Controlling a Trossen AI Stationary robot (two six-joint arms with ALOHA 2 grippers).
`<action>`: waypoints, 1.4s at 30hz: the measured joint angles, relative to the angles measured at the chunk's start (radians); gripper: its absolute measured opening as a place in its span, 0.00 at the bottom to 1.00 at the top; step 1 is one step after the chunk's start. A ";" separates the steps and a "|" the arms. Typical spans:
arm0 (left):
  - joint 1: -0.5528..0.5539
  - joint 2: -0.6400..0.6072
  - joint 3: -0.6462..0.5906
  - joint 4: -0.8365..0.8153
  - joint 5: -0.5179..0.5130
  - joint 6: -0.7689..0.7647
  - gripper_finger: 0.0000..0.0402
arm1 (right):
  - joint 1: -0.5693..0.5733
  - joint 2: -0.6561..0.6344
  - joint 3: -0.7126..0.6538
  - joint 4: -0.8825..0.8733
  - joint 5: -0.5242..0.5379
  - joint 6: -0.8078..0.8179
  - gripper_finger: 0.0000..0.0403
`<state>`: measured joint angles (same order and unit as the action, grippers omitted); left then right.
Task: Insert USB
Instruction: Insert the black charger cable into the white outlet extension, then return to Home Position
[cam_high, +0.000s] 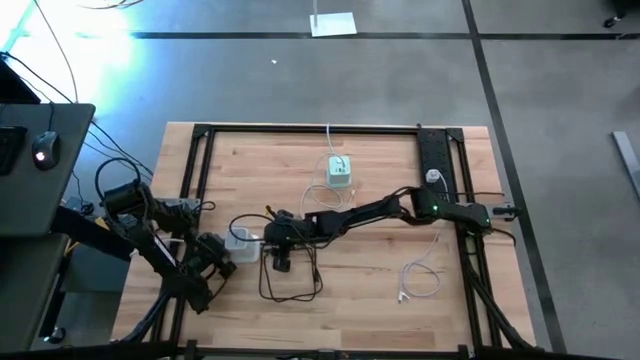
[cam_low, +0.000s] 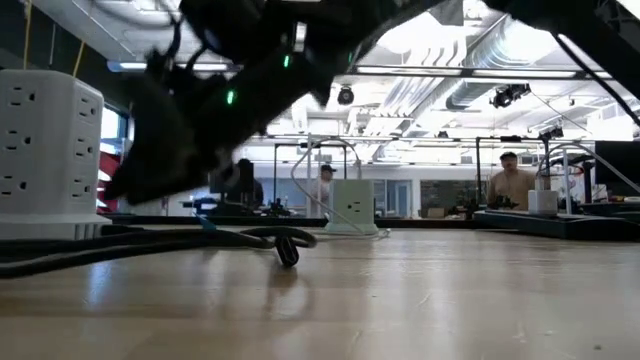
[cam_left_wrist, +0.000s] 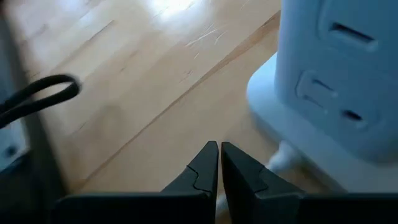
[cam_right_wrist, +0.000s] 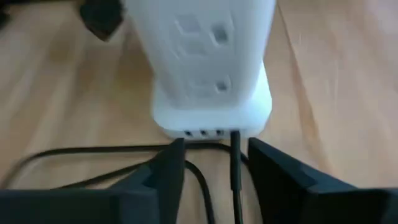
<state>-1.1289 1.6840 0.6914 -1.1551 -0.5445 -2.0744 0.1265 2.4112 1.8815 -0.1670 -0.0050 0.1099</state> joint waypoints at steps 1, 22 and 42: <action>-0.006 -0.012 0.019 -0.028 0.024 -0.001 0.00 | 0.000 -0.024 -0.001 -0.032 0.005 -0.019 0.46; 0.149 -0.572 0.476 -0.180 -0.652 0.555 0.00 | -0.108 -1.242 -1.143 0.126 0.099 -0.027 0.33; 0.764 -1.033 -0.174 1.099 -0.192 1.523 0.00 | -0.436 -2.260 -1.504 -0.132 -0.094 0.076 0.32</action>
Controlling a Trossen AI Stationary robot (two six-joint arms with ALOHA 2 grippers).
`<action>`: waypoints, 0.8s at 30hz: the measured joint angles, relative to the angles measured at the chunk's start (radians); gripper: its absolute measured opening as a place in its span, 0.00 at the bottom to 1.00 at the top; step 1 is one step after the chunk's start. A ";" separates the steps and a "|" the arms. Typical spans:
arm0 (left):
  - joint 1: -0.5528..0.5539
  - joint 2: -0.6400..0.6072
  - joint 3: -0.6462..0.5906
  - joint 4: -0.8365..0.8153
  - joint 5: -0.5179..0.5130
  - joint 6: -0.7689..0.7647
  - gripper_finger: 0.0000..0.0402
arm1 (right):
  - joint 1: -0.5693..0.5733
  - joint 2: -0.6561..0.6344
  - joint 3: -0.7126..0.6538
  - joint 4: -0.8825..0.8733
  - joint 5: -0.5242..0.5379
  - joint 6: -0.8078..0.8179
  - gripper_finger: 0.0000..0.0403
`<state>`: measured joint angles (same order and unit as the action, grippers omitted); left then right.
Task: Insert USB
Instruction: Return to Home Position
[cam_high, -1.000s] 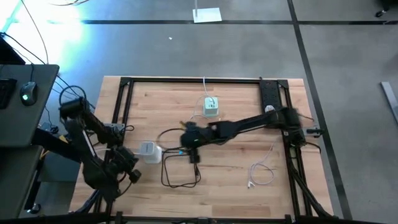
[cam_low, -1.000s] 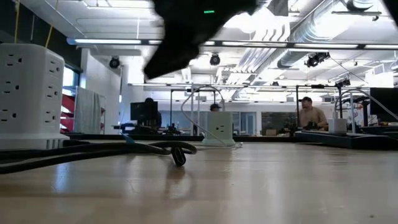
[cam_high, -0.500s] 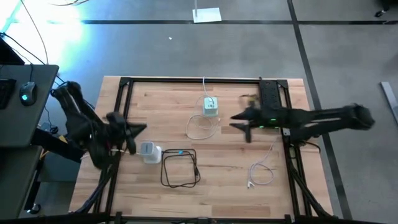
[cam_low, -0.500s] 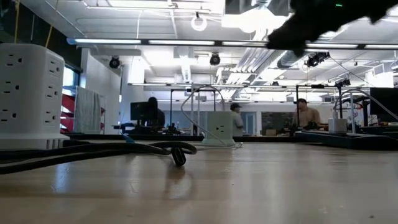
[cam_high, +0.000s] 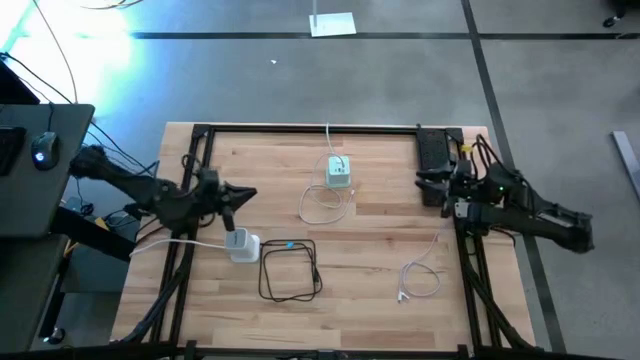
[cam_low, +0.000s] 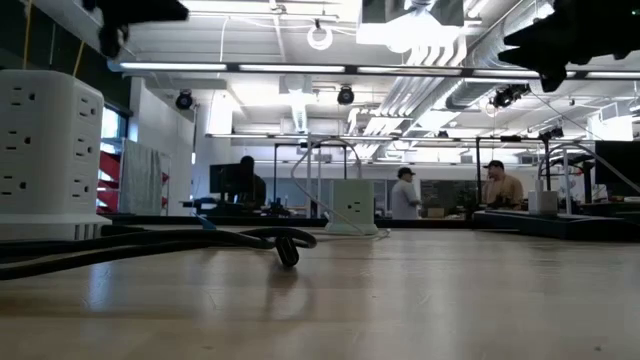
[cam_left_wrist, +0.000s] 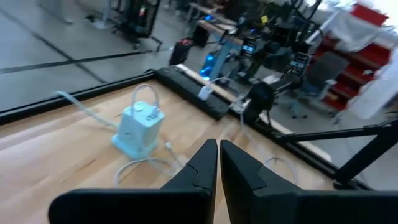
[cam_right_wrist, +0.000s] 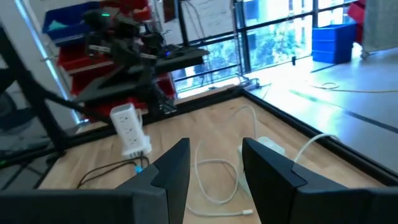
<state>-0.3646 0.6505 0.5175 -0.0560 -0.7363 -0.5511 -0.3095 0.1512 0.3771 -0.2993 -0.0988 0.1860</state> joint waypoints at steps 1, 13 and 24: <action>0.039 0.000 -0.034 0.062 0.041 0.020 0.00 | -0.010 -0.007 0.000 -0.005 -0.004 0.013 0.32; 0.260 -0.051 -0.251 0.323 0.151 0.207 0.00 | -0.026 -0.021 -0.297 0.390 0.137 0.071 0.32; 0.281 -0.163 -0.499 0.614 0.160 0.242 0.00 | -0.024 -0.019 -0.367 0.369 0.251 0.171 0.32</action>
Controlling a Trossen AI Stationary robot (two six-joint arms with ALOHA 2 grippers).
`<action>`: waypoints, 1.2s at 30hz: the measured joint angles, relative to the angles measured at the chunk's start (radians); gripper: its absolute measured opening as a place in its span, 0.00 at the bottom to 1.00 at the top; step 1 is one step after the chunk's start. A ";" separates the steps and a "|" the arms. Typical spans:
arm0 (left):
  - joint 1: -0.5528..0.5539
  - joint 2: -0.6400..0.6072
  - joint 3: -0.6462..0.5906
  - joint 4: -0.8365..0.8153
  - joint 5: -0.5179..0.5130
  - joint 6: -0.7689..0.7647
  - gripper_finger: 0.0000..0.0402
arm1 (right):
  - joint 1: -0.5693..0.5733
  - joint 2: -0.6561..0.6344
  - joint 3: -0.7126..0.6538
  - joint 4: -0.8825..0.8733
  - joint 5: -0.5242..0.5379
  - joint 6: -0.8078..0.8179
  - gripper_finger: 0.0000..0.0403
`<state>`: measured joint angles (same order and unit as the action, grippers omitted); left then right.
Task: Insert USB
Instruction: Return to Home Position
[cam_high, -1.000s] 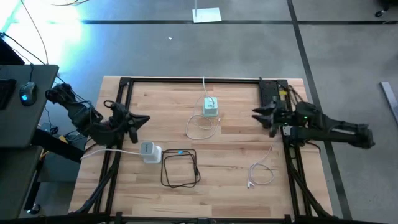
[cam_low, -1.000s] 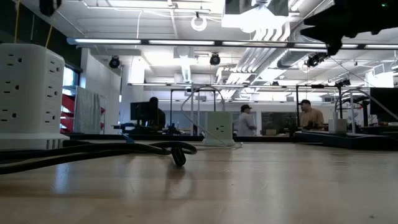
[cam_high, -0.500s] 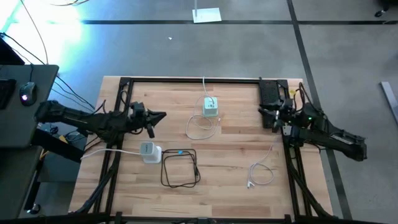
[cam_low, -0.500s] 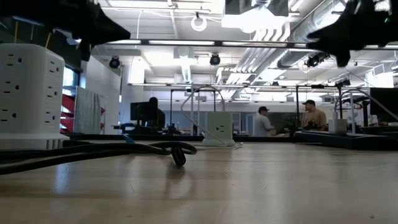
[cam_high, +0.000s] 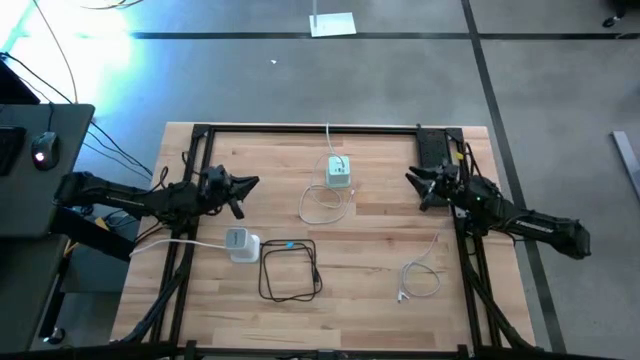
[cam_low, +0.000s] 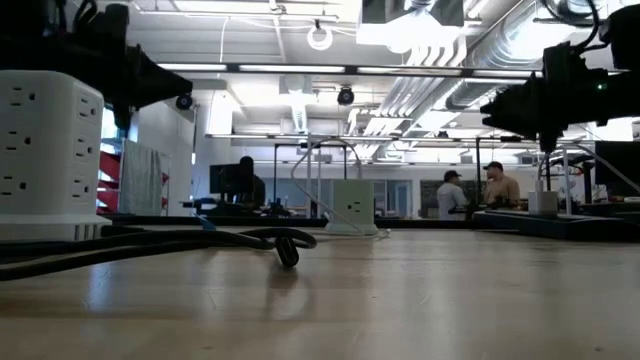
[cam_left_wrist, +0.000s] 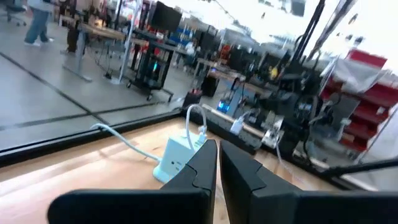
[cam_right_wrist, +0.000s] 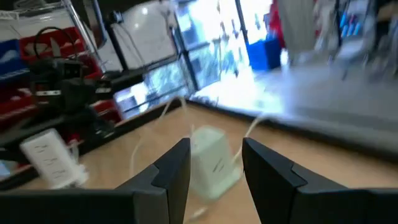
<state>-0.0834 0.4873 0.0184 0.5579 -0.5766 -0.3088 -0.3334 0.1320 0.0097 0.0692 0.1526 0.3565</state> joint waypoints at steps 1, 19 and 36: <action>-0.001 -0.001 -0.007 -0.017 0.011 -0.001 0.00 | 0.000 0.000 0.000 -0.019 -0.008 0.024 0.32; -0.010 0.029 -0.006 -0.146 0.101 0.051 0.00 | 0.137 -0.022 0.002 -0.038 -0.022 -0.022 0.32; 0.030 -0.315 -0.006 -0.347 0.110 0.050 0.00 | 0.421 -0.131 0.000 -0.037 -0.057 -0.024 0.32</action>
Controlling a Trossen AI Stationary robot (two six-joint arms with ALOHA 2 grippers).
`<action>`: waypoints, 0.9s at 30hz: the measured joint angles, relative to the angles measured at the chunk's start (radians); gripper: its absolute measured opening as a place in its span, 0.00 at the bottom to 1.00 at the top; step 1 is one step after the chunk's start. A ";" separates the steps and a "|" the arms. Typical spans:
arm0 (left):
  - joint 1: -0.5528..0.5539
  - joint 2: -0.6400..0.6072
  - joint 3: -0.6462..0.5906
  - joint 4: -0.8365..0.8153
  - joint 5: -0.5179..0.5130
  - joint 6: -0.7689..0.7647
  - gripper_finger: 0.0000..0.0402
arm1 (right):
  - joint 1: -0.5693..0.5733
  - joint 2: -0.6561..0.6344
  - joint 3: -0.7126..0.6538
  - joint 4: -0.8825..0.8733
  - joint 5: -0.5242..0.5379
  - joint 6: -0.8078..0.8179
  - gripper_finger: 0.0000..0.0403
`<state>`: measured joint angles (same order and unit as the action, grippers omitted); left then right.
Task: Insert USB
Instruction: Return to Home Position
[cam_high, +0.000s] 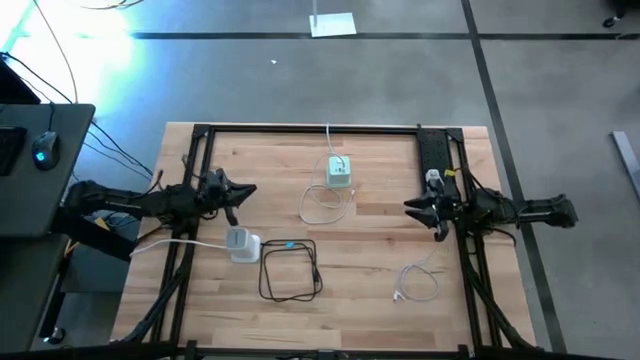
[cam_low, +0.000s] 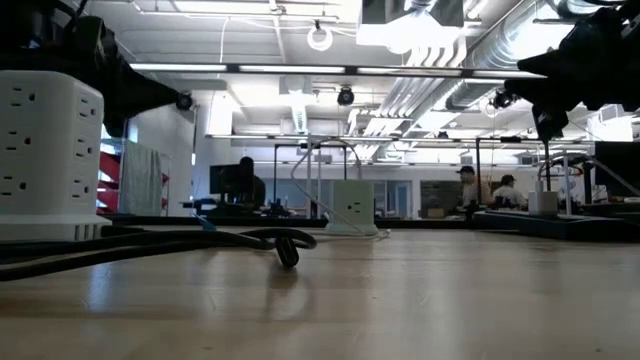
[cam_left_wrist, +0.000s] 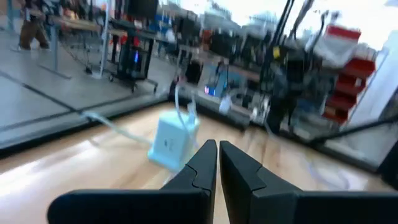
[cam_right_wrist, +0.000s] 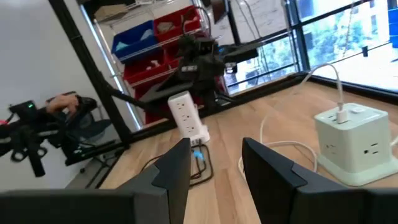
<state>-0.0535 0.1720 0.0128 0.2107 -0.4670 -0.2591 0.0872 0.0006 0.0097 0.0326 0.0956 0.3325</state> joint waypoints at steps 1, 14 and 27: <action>0.007 -0.030 0.000 -0.012 0.000 0.000 0.00 | 0.000 0.000 0.000 0.000 -0.001 0.000 0.32; 0.035 -0.169 0.000 0.017 -0.015 0.001 0.00 | -0.003 0.015 0.000 0.000 -0.001 0.000 0.32; 0.035 -0.158 0.000 0.008 -0.015 0.001 0.00 | -0.003 0.027 -0.001 -0.001 -0.008 -0.256 0.32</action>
<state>-0.0189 0.0139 0.0125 0.2183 -0.4820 -0.2584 0.0841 0.0277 0.0090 0.0314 0.0879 0.0763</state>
